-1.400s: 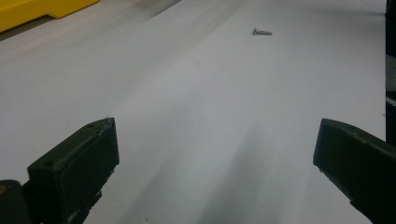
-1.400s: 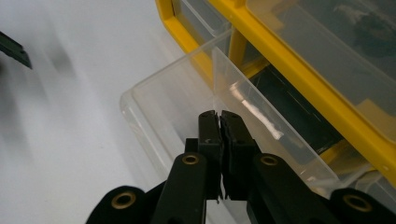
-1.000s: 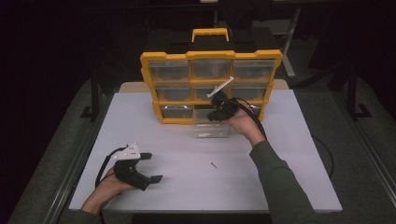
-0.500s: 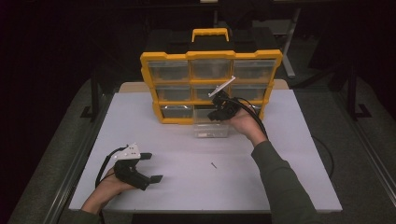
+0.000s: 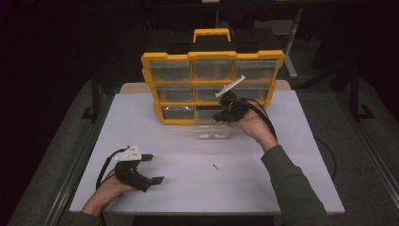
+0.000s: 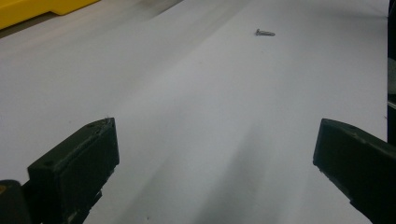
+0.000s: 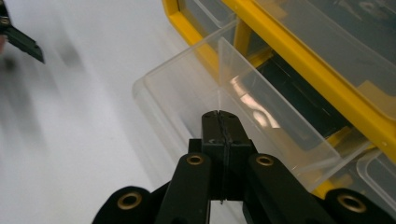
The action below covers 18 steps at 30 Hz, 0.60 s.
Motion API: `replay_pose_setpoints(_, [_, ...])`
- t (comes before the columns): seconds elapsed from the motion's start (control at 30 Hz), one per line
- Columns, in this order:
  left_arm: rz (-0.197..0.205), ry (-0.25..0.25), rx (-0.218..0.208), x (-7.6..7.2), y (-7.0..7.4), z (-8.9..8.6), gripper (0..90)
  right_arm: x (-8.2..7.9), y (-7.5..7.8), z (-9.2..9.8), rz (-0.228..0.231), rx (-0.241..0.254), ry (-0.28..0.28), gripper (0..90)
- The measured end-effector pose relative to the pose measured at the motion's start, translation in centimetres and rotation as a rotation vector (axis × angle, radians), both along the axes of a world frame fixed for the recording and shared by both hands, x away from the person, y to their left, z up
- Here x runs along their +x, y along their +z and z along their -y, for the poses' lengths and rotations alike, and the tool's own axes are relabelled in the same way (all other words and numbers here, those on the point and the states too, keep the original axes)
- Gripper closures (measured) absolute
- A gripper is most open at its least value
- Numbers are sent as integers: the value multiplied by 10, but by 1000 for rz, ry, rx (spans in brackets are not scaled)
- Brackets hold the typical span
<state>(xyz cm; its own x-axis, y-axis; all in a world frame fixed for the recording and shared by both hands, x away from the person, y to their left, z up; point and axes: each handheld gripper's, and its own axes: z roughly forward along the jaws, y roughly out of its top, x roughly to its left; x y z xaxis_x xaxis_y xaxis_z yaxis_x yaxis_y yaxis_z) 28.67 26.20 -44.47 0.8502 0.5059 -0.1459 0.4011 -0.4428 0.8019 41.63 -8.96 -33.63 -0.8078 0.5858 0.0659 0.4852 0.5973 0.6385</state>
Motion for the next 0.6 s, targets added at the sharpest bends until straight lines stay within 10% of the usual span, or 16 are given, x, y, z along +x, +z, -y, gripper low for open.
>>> replay_pose_setpoints(0.6, [4,-5,1,0,0,1,2,-35,2,13,9,19,27,889])
